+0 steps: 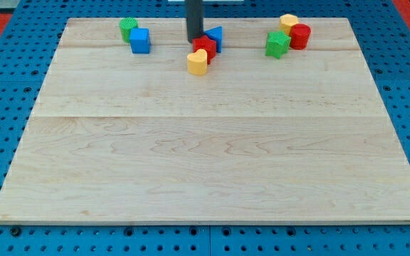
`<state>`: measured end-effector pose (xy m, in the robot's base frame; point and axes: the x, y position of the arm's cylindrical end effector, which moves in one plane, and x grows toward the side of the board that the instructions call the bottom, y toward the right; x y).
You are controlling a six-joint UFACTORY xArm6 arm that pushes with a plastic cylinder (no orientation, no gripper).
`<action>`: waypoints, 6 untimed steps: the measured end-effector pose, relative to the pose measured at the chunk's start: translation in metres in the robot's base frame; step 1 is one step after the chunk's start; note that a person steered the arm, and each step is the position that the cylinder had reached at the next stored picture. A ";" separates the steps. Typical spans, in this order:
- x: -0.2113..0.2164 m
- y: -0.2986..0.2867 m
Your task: Point your arm right to blue cube
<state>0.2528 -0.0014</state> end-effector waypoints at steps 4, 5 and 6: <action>0.024 -0.120; 0.080 -0.137; 0.105 -0.123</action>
